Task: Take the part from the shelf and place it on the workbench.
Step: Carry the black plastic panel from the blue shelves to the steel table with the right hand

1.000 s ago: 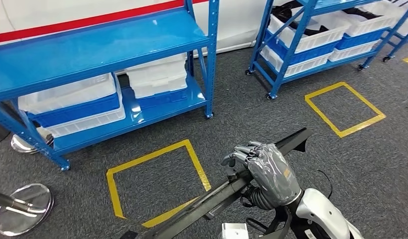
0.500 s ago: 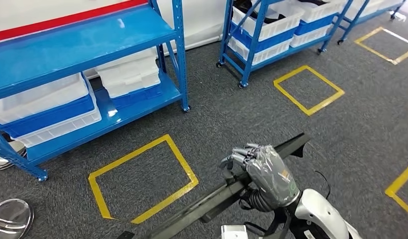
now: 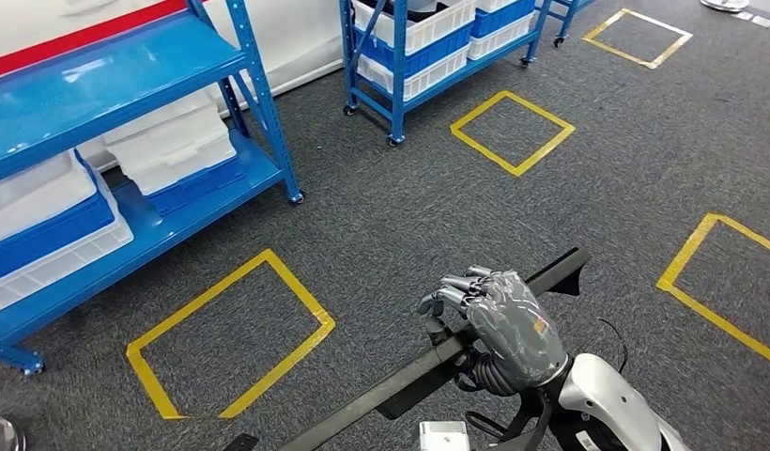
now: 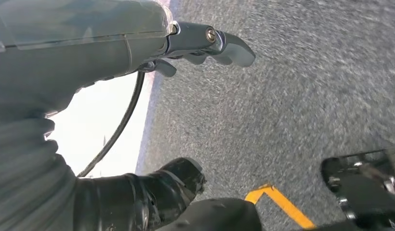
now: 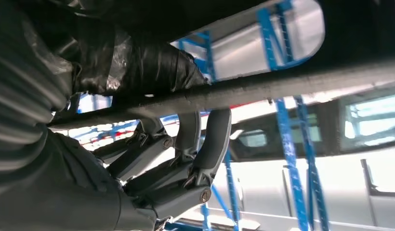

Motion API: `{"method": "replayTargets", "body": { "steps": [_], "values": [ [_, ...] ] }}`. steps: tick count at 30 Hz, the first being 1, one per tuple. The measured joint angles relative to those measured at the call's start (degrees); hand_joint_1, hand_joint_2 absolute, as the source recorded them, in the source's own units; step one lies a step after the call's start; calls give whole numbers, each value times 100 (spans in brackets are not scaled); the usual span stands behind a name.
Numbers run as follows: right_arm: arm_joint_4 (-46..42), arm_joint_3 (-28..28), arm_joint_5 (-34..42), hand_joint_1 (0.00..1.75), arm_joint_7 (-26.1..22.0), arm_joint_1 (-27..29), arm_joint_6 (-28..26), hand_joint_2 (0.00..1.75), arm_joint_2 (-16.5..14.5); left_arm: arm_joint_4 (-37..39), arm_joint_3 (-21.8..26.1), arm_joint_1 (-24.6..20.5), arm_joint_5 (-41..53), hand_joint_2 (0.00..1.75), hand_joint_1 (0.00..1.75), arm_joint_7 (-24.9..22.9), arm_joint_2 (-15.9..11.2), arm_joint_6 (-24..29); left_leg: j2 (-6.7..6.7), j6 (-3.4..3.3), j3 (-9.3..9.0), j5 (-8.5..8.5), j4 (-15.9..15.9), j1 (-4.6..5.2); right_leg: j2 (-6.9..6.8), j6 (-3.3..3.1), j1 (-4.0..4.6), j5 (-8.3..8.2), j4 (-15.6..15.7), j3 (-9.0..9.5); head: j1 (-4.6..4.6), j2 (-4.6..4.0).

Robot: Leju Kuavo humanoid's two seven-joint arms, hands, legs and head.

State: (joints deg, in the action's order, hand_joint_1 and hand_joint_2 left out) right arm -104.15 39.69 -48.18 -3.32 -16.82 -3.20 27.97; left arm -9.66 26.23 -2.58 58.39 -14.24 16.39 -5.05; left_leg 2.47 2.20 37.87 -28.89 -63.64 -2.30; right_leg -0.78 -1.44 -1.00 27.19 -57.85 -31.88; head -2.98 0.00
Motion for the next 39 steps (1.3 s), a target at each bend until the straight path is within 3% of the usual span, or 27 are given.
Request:
{"method": "replayTargets", "body": {
  "steps": [2,3,4,5,7,9,10,12,13,15,17,18,19,20,22,23,25,27,29,31,33,34,35,36,38,39],
  "values": [
    [2,5,4,175,1,-1,2,175,1,0,1,12,-3,175,0,-5,-1,-1,-185,-63,209,-499,-762,60,128,-84,71,-124,-11,-155,-7,0],
    [2,8,8,175,2,3,2,175,1,0,2,15,-15,175,0,-2,-2,-7,-206,-110,240,-561,-1016,100,205,-111,116,-181,-20,-236,-6,0],
    [2,12,12,175,2,5,2,175,1,0,4,16,-39,175,0,13,-2,-21,-216,-173,182,-500,-1084,144,286,-131,163,-234,-32,-314,-7,0],
    [2,15,17,175,2,7,1,175,1,0,8,15,-68,175,0,34,-3,-41,-236,-252,26,-346,-936,191,369,-145,205,-281,-44,-392,-7,0],
    [1,17,31,175,2,9,1,175,1,0,16,8,-113,175,0,96,-10,-97,-413,-466,-490,-106,-207,284,511,-160,265,-376,-72,-518,-4,1],
    [0,19,43,175,2,12,1,175,4,1,21,3,-119,175,0,143,-10,-129,-610,-590,-903,-119,457,324,623,-140,268,-457,-91,-578,-1,1],
    [0,20,47,175,3,17,1,175,6,2,21,2,-119,175,0,155,-9,-132,-635,-611,-990,-162,615,332,677,-112,251,-495,-87,-589,-1,2],
    [-4,21,51,175,4,33,-2,175,19,2,25,1,-121,175,0,168,9,-127,-511,-596,-1033,-100,747,325,768,-46,236,-556,-74,-599,-9,1],
    [-11,22,53,175,4,36,-3,175,29,1,29,-2,-122,175,0,170,17,-120,-435,-606,-1050,-50,803,307,710,-16,242,-518,-115,-627,-4,1],
    [-24,22,54,175,6,38,-8,175,52,0,44,-3,-124,175,0,173,27,-107,-280,-612,-1051,51,891,266,425,55,222,-225,-507,-805,10,1],
    [-25,26,55,175,10,48,-8,175,66,0,60,15,-126,175,0,174,25,-97,-126,-598,-993,94,893,255,188,163,123,167,-1217,-1101,22,0],
    [-23,29,56,175,11,60,-8,175,69,0,69,24,-129,175,0,174,25,-93,-45,-579,-960,100,877,242,136,220,61,259,-1472,-1190,23,0],
    [-23,32,57,175,12,71,-8,175,70,0,78,30,-131,175,0,174,25,-90,37,-556,-930,99,853,221,99,281,2,251,-1537,-1181,22,0],
    [-22,33,59,175,13,78,-8,175,73,0,85,31,-133,175,0,174,26,-88,112,-525,-904,90,822,192,60,341,-50,147,-1369,-1051,22,0],
    [-21,33,62,175,14,83,-7,175,78,0,95,26,-134,175,0,175,27,-80,240,-431,-868,44,741,136,-96,442,-105,-118,-640,-583,23,0],
    [-22,34,65,175,15,85,-6,175,79,0,97,21,-134,175,0,176,27,-74,290,-375,-860,13,694,125,-161,448,-101,-193,-333,-404,23,0],
    [-27,35,79,175,19,85,-2,175,82,0,101,15,-135,175,0,177,28,-58,375,-270,-859,-26,642,126,-184,379,-48,-180,-136,-306,20,0],
    [-31,35,92,175,19,85,1,175,92,0,103,11,-138,175,0,176,31,-52,434,-185,-880,-49,635,111,-70,266,-33,-187,-151,-331,17,0],
    [-39,35,98,175,19,77,3,175,99,0,105,-4,-141,175,0,175,34,-51,234,-126,-826,-202,460,83,33,176,-49,-205,-133,-332,13,0],
    [-46,38,99,175,19,66,4,175,98,0,105,-11,-143,175,0,176,36,-49,-78,-124,-534,-562,-168,79,125,99,-45,-224,-123,-345,8,0],
    [-46,46,99,175,19,69,7,175,97,0,105,4,-144,175,0,172,36,-48,-184,-155,-143,-840,-919,95,242,52,-8,-238,-128,-376,8,0],
    [-46,50,99,175,19,72,8,175,97,0,107,15,-144,175,0,168,36,-48,-201,-175,-47,-825,-1072,102,315,43,8,-243,-132,-387,7,0],
    [-46,52,99,175,19,73,8,175,97,0,108,23,-144,175,0,164,36,-48,-216,-202,-65,-688,-985,109,395,41,21,-249,-140,-393,8,0],
    [-46,52,99,175,19,74,8,175,97,0,109,27,-143,175,0,163,36,-48,-262,-233,-188,-474,-690,113,473,43,27,-252,-151,-396,8,0],
    [-46,54,99,175,19,70,8,175,96,1,109,28,-143,175,0,163,35,-46,-562,-289,-505,-125,71,109,614,68,33,-259,-195,-425,11,0],
    [-46,54,99,175,19,67,8,175,95,2,108,26,-144,175,0,165,36,-46,-687,-300,-599,-54,312,114,680,98,28,-269,-211,-454,12,0]
  ]
}}
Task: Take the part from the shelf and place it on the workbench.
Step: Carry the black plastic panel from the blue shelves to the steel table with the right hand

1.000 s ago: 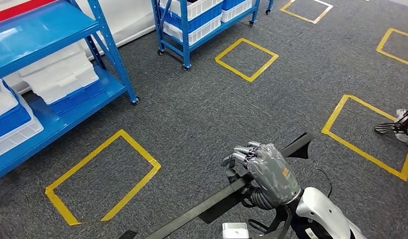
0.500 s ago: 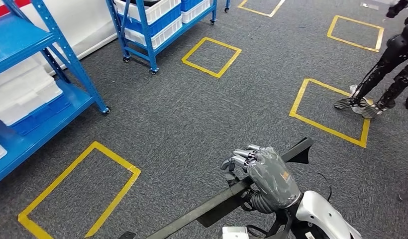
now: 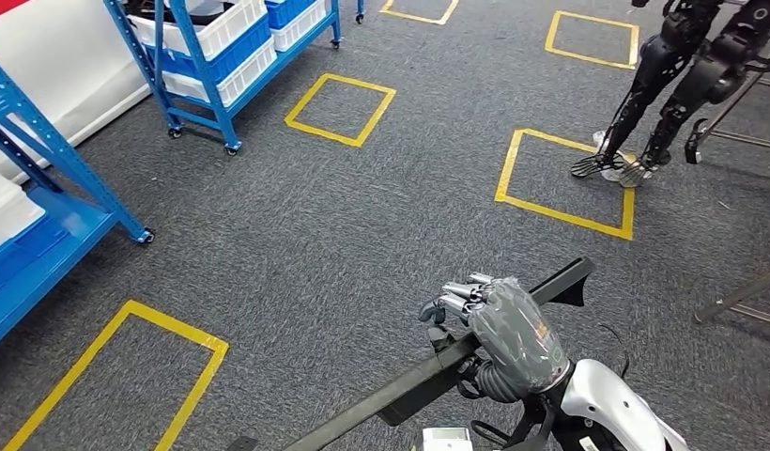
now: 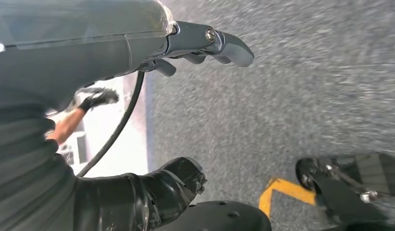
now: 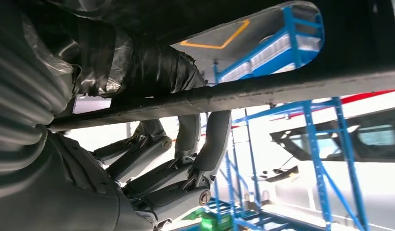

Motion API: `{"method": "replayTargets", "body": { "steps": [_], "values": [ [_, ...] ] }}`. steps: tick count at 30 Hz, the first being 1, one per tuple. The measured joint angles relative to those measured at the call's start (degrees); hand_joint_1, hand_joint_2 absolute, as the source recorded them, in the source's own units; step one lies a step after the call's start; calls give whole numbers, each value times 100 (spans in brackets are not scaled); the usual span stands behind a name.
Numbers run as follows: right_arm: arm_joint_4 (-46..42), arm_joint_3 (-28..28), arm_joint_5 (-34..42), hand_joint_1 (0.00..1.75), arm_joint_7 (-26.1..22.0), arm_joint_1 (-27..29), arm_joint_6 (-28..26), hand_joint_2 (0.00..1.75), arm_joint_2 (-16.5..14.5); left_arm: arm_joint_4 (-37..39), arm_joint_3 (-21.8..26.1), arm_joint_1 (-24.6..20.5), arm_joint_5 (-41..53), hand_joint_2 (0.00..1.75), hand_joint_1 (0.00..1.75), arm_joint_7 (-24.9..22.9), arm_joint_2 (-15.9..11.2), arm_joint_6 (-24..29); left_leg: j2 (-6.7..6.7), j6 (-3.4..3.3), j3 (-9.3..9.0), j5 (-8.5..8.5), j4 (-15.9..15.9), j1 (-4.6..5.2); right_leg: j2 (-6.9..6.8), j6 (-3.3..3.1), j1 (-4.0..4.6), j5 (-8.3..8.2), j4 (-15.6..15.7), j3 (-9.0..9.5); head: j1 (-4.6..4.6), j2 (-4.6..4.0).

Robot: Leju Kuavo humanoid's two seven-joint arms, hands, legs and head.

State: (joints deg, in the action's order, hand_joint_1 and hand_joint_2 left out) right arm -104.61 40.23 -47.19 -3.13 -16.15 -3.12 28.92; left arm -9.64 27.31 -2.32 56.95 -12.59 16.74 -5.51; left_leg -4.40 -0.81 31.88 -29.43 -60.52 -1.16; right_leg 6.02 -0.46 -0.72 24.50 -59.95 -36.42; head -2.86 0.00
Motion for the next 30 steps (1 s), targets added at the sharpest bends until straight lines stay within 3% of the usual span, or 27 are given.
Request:
{"method": "replayTargets", "body": {
  "steps": [1,3,4,6,8,10,11,12,13,15,16,18,19,21,23,25,26,27,28,30],
  "values": [
    [0,1,0,175,0,0,0,175,0,1,0,0,-1,175,0,1,1,0,-80,-7,-38,11,117,10,66,41,-9,-15,-3,-30,1,0],
    [-1,1,0,175,-1,6,-1,175,2,1,3,-2,0,175,0,-1,6,0,37,-36,-57,42,165,18,209,139,-33,-67,28,-71,0,0],
    [-1,0,0,175,-1,12,-1,175,4,1,6,-3,1,175,0,-2,10,1,117,-67,-72,73,198,8,178,170,-33,-65,17,-90,4,0],
    [-1,-1,0,175,-1,5,-1,175,11,1,11,-5,1,175,0,0,16,3,290,-130,-87,134,268,-16,-124,207,-17,139,-293,-246,25,0],
    [2,-1,0,175,0,-2,2,175,14,1,14,2,1,175,0,1,15,4,451,-155,-72,147,280,12,-468,234,-11,521,-975,-557,42,0],
    [3,2,1,175,0,4,6,175,13,1,17,10,2,175,0,-5,15,4,615,-154,-54,140,275,32,-568,254,-19,685,-1442,-746,43,0],
    [3,2,2,175,1,6,8,175,13,1,20,8,2,175,0,-8,16,4,696,-149,-53,134,274,37,-591,253,-19,618,-1392,-690,43,0],
    [3,3,4,175,2,5,8,175,13,1,21,4,2,175,0,-9,17,4,767,-144,-61,125,273,42,-630,239,-13,468,-1127,-520,43,0],
    [2,3,7,175,3,0,8,175,13,1,22,-1,3,175,0,-9,19,5,836,-134,-77,112,273,47,-729,208,5,304,-713,-270,43,0],
    [2,3,13,175,5,-18,8,175,13,1,23,-8,3,175,0,-9,27,9,949,-95,-108,80,270,74,-955,118,77,130,-55,112,43,0],
    [1,3,15,175,6,-27,8,175,15,1,24,-10,3,175,0,-9,30,11,1004,-71,-121,66,269,83,-1013,77,110,123,92,186,42,0],
    [-1,3,18,175,8,-31,8,175,25,1,27,-14,3,175,0,-10,38,15,1115,-20,-153,42,281,93,-915,21,131,127,124,179,42,0],
    [-2,3,23,175,10,-27,8,175,31,1,28,-17,2,175,0,-14,41,19,1097,11,-166,17,267,90,-851,-2,111,113,151,193,41,0],
    [-9,4,35,175,14,-43,9,175,39,1,29,-19,-3,175,0,-21,46,32,838,63,-70,-179,-12,73,-722,-60,58,78,217,230,38,0],
    [-15,8,44,175,15,-59,10,175,39,1,30,-12,-13,175,0,-30,44,41,546,91,253,-524,-685,47,-598,-94,30,65,234,239,35,0],
    [-15,16,49,175,15,-54,10,175,39,1,33,0,-22,175,0,-42,39,45,492,110,571,-676,-1250,41,-449,-100,28,70,213,230,33,0],
    [-15,21,51,175,15,-53,10,175,39,1,36,5,-25,175,0,-46,37,46,488,117,616,-596,-1278,38,-367,-94,24,78,194,227,34,0],
    [-15,25,52,175,15,-53,10,175,39,1,38,5,-28,175,0,-47,36,46,473,120,552,-407,-1079,31,-284,-81,15,91,167,226,34,0],
    [-15,26,52,175,15,-53,10,175,39,1,40,4,-29,175,0,-48,35,46,414,123,406,-177,-716,18,-207,-59,4,111,133,224,34,0],
    [-15,27,52,175,15,-57,10,175,39,3,40,2,-31,175,0,-46,38,45,169,120,139,71,-88,-11,-72,6,-2,149,52,188,36,1]
  ]
}}
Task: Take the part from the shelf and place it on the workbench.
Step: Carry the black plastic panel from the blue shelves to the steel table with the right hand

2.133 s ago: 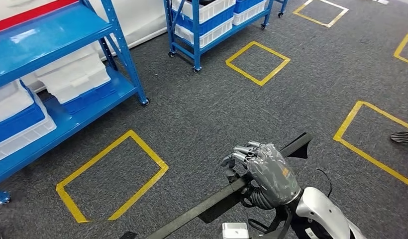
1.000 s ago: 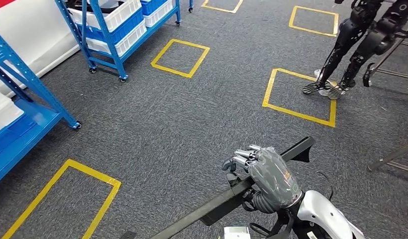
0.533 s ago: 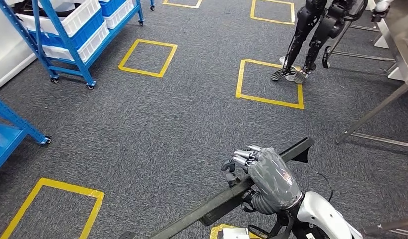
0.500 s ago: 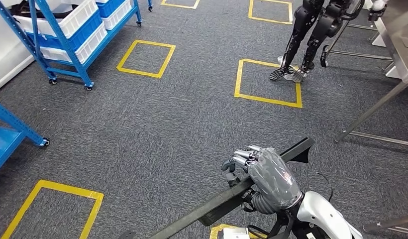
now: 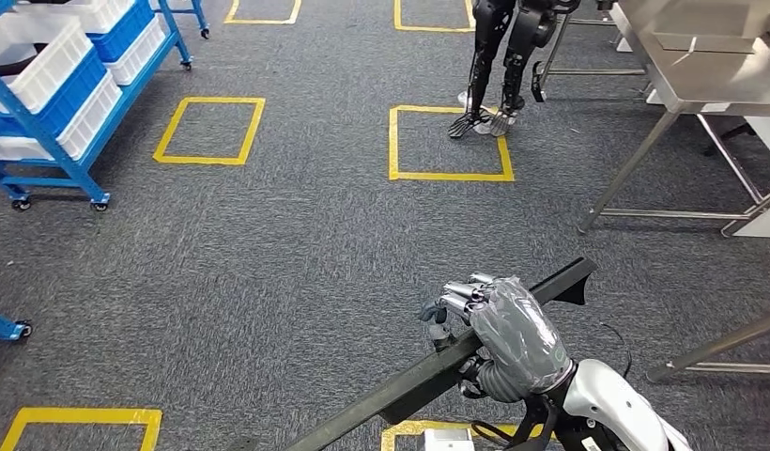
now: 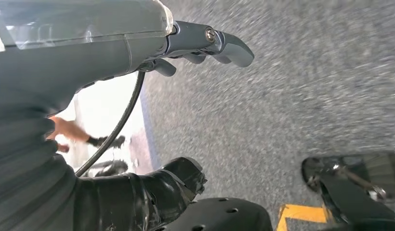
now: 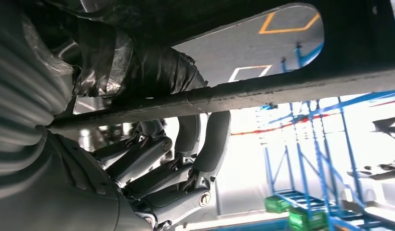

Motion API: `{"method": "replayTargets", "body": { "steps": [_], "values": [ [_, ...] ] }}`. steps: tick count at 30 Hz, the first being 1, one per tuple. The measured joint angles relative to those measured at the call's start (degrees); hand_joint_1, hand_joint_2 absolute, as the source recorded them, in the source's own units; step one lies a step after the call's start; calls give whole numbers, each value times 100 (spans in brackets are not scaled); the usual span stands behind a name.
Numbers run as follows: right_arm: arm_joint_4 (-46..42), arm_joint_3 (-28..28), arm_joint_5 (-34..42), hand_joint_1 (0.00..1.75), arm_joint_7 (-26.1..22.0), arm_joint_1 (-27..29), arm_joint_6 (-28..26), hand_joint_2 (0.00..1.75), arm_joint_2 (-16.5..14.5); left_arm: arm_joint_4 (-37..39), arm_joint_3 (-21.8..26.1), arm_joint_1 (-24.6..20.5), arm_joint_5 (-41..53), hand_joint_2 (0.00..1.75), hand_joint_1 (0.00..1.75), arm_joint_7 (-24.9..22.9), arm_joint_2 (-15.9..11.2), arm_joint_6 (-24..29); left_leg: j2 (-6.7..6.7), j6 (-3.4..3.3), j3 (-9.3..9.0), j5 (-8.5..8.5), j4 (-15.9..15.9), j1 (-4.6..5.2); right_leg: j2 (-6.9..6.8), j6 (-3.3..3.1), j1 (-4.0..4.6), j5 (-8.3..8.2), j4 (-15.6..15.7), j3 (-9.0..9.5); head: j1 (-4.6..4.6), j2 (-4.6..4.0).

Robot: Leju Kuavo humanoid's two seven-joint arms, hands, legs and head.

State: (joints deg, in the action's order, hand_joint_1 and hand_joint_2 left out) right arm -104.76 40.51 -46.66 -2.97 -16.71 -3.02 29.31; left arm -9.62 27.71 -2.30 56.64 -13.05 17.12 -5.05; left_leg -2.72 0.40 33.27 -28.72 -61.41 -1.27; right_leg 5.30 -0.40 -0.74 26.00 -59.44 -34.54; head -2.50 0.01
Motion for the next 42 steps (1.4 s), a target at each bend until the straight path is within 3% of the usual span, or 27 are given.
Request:
{"method": "replayTargets", "body": {
  "steps": [2,4,6,8,10,11,12,13,15,17,19,20,22,24,25,26,27,28,30,32,34,35,36,39,41,42],
  "values": [
    [0,1,0,175,0,-1,0,175,1,2,2,-6,-1,175,0,2,3,0,-118,-40,-76,-4,170,6,116,74,-6,-5,-32,-57,2,1],
    [-1,0,1,175,0,11,0,175,5,2,8,-13,-1,175,0,1,6,1,4,-114,-90,32,199,14,173,142,-23,-31,-21,-87,3,0],
    [-1,0,2,175,0,8,0,175,13,1,16,-14,-1,175,0,-2,11,1,139,-192,-107,67,248,1,-77,192,-11,90,-215,-180,11,-1],
    [0,1,2,175,0,-1,0,175,16,1,22,-6,-1,175,0,-2,13,1,278,-243,-108,71,271,11,-409,231,-5,426,-844,-476,19,-1],
    [1,2,2,175,0,8,0,175,15,2,31,3,-1,175,0,-2,11,1,426,-258,-101,60,271,31,-501,254,-17,676,-1498,-798,18,-1],
    [2,3,2,175,0,13,0,175,15,2,35,3,-1,175,0,-2,11,1,500,-260,-103,53,270,39,-513,252,-17,650,-1577,-836,19,-1],
    [2,3,2,175,0,14,0,175,15,2,38,1,-1,175,0,-2,11,1,571,-260,-113,44,270,46,-530,239,-13,523,-1432,-756,19,-1],
    [2,3,2,175,0,13,0,175,15,2,40,-3,-1,175,0,-2,13,1,637,-257,-131,30,270,55,-579,209,0,325,-1078,-563,19,-1],
    [1,2,2,175,0,6,0,175,15,2,43,-8,-1,175,0,-2,24,1,746,-234,-170,-2,271,76,-851,104,74,59,-300,-145,17,-1],
    [-1,2,2,175,0,-3,0,175,17,2,46,-11,-1,175,0,-2,32,1,855,-189,-195,-25,275,93,-1003,14,155,21,17,3,17,-1],
    [-4,2,2,175,1,-3,0,175,22,2,49,-13,-1,175,0,-2,33,1,977,-135,-223,-46,298,108,-861,-34,156,-4,60,-1,17,0],
    [-7,2,2,175,2,-1,-1,175,25,1,50,-13,-1,175,0,-2,34,0,944,-103,-232,-81,278,107,-789,-56,135,-25,102,17,17,0],
    [-15,3,2,175,4,-10,-1,175,26,0,51,-16,0,175,0,-2,30,1,657,-50,-98,-298,-53,96,-653,-105,79,-73,181,59,12,1],
    [-15,4,2,175,4,-13,0,175,26,0,51,-12,0,175,0,-2,20,2,358,-17,268,-639,-798,73,-516,-130,62,-84,186,54,9,0],
    [-13,4,2,175,4,-9,0,175,26,0,52,-5,0,175,0,-2,15,3,314,-4,451,-738,-1130,71,-437,-134,59,-82,179,49,10,-1],
    [-12,4,2,175,4,-5,0,175,26,0,54,1,0,175,0,-3,12,3,303,4,555,-724,-1283,68,-354,-134,56,-78,168,46,10,-1],
    [-11,4,2,175,4,-3,0,175,26,0,55,5,1,175,0,-4,10,3,297,8,553,-595,-1213,64,-270,-127,52,-72,151,45,10,-1],
    [-11,4,2,175,4,-4,0,175,26,0,55,4,1,175,0,-4,10,3,273,7,442,-373,-923,58,-187,-114,45,-60,126,46,10,-1],
    [-13,4,2,175,4,-6,1,175,26,1,55,0,1,175,0,-4,10,3,64,-18,118,-20,-164,34,-40,-62,37,-21,49,25,10,-1],
    [-13,4,2,175,4,-4,1,175,26,2,56,-8,0,175,0,-1,10,2,-98,-69,-40,61,193,32,74,11,32,-7,3,-25,12,-1],
    [-14,4,2,175,4,3,0,175,27,2,59,-12,0,175,0,1,12,1,-25,-142,-55,71,220,46,181,87,18,-32,24,-58,13,0],
    [-14,4,2,175,4,9,0,175,29,2,63,-13,0,175,0,-1,14,1,38,-184,-72,88,251,41,158,118,13,-25,9,-66,13,0],
    [-15,4,2,175,4,7,0,175,33,2,67,-13,1,175,0,-2,16,2,105,-225,-92,106,287,31,48,147,17,33,-79,-107,18,0],
    [-15,4,2,175,4,-1,1,175,42,2,76,-6,-1,175,0,-2,19,3,297,-291,-121,119,340,26,-426,228,15,507,-970,-540,31,-1],
    [-9,5,2,175,4,9,2,175,39,2,82,1,-1,175,0,-3,16,3,428,-293,-122,99,335,34,-502,261,-11,667,-1505,-820,31,-1],
    [-7,6,2,175,4,13,2,175,39,2,85,1,-1,175,0,-3,15,3,493,-287,-132,85,333,35,-517,265,-18,588,-1486,-812,32,-1]
  ]
}}
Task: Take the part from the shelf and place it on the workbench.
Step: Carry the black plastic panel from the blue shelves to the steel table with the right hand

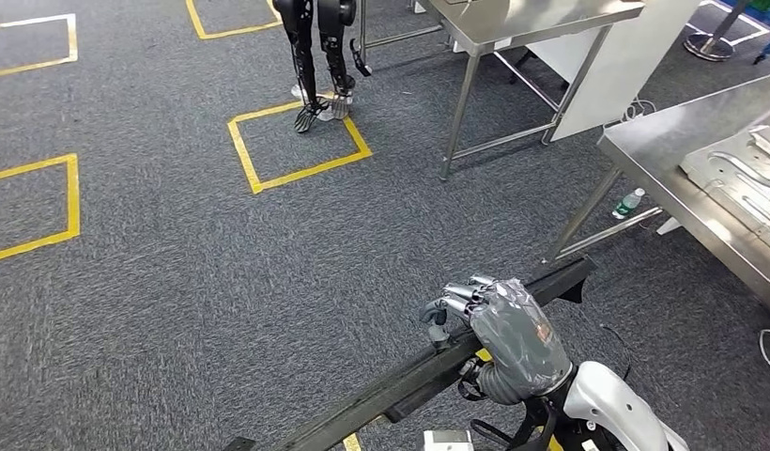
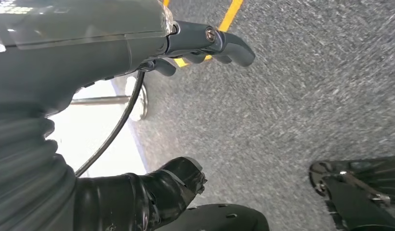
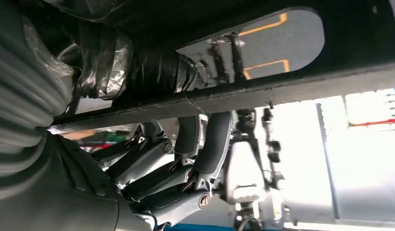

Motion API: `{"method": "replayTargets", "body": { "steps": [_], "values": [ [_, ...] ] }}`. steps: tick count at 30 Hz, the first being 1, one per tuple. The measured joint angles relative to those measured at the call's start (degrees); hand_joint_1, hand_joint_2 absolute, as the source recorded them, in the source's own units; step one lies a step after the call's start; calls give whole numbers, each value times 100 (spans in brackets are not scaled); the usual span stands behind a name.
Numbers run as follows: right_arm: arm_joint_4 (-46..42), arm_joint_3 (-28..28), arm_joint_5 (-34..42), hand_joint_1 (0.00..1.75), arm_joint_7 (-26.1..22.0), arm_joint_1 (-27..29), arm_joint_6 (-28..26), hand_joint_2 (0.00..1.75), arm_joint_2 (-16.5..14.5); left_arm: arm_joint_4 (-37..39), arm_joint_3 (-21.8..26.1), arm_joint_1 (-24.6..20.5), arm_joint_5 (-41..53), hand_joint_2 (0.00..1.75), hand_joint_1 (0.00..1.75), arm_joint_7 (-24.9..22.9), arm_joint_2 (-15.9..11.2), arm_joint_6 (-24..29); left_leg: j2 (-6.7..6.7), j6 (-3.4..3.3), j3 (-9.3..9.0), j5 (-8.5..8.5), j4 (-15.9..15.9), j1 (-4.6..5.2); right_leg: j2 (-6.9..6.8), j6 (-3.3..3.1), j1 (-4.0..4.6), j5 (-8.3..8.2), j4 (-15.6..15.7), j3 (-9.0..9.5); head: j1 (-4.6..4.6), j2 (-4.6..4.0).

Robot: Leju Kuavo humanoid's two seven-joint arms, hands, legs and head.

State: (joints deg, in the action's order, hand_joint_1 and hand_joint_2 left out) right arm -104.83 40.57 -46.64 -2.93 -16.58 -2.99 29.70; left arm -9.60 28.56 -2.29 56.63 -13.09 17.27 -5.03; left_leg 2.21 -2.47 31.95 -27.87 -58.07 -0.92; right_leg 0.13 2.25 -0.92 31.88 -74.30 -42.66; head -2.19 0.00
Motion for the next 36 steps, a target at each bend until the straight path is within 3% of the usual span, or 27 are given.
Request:
{"method": "replayTargets", "body": {
  "steps": [2,4,6,8,10,12,14,15,16,17,19,21,23,25,27,29,30,31,32,34,36],
  "values": [
    [2,-1,0,175,0,0,0,175,1,0,2,-4,0,175,0,1,1,0,110,25,-43,-34,0,1,-71,-32,8,-384,669,355,0,0],
    [3,-1,0,175,0,-6,-1,175,2,0,3,-10,0,175,0,2,5,0,193,68,-86,-72,1,16,-195,-118,64,-622,1374,730,-1,0],
    [3,-1,0,175,0,-10,-1,175,3,0,3,-16,0,175,0,2,8,0,272,123,-113,-100,8,27,-208,-200,119,-625,1566,811,-3,0],
    [1,3,-46,175,19,-19,27,175,-18,0,3,-24,6,175,0,-46,10,-7,306,189,-149,-133,15,26,-103,-260,105,-643,1610,826,-3,0],
    [10,79,-216,175,202,-145,144,175,-186,0,1,-25,22,175,0,-172,2,-21,107,250,-74,-291,-206,18,8,-333,61,-677,1682,871,-4,0],
    [48,289,-384,175,540,-371,258,175,-508,0,-1,-19,38,175,0,-274,-25,-29,-134,282,250,-610,-846,5,146,-384,43,-693,1708,879,-7,0],
    [100,561,-420,175,779,-543,281,175,-773,0,-1,-16,52,175,0,-305,-52,-29,-189,299,619,-795,-1474,1,299,-398,49,-686,1692,871,-8,0],
    [122,676,-404,175,835,-596,274,175,-849,0,-2,-16,66,175,0,-311,-60,-31,-197,303,694,-730,-1543,1,373,-398,51,-677,1677,873,-8,0],
    [135,755,-375,175,863,-632,252,175,-888,0,-4,-17,84,175,0,-308,-65,-34,-212,300,658,-550,-1380,-2,450,-391,51,-662,1654,876,-8,0],
    [135,803,-328,175,870,-657,212,175,-901,0,-9,-18,103,175,0,-292,-68,-41,-261,293,532,-306,-1038,-8,522,-376,48,-640,1622,879,-8,0],
    [77,834,-165,175,796,-670,69,175,-780,1,-43,-10,155,175,0,-225,-62,-64,-522,267,240,-6,-368,-28,646,-319,54,-586,1540,852,-6,1],
    [-54,799,11,175,626,-586,-85,175,-494,2,-102,0,208,175,0,-146,-49,-76,-664,227,135,11,-152,-22,736,-245,46,-566,1502,811,-4,1],
    [-179,692,106,175,474,-437,-161,175,-178,2,-142,3,245,175,0,-94,-35,-64,-535,161,122,28,-129,-13,803,-176,22,-574,1510,793,-5,1],
    [-257,561,139,175,379,-330,-195,175,63,2,-152,4,257,175,0,-49,-20,-41,-379,81,85,39,-80,-26,551,-114,38,-475,1348,715,4,0],
    [-291,451,157,175,283,-264,-207,175,226,2,-157,7,229,175,0,-26,-13,-23,-200,17,62,26,-57,-20,161,-57,43,-171,752,411,14,1],
    [-291,363,195,175,175,-203,-198,175,341,2,-157,9,191,175,0,-60,-7,-31,-20,-4,57,1,-58,-3,30,-19,15,77,78,42,15,1],
    [-287,320,217,175,131,-182,-194,175,383,2,-157,8,182,175,0,-88,-1,-38,64,-3,50,-12,-59,2,12,-12,7,58,-27,-24,15,1],
    [-284,275,236,175,94,-172,-188,175,423,2,-156,5,177,175,0,-115,9,-46,145,2,36,-27,-59,6,-9,-16,4,-64,86,29,15,0],
    [-281,227,248,175,68,-169,-184,175,457,2,-156,2,178,175,0,-133,23,-51,220,9,12,-46,-59,10,-61,-33,10,-262,419,205,15,0],
    [-280,143,258,175,39,-171,-179,175,513,2,-157,-2,179,175,0,-151,50,-60,350,43,-43,-87,-59,27,-298,-108,61,-565,1211,623,14,0],
    [-280,76,258,175,29,-175,-179,175,545,2,-158,-10,178,175,0,-157,62,-65,456,98,-78,-119,-55,39,-425,-183,121,-626,1541,785,13,0]
  ]
}}
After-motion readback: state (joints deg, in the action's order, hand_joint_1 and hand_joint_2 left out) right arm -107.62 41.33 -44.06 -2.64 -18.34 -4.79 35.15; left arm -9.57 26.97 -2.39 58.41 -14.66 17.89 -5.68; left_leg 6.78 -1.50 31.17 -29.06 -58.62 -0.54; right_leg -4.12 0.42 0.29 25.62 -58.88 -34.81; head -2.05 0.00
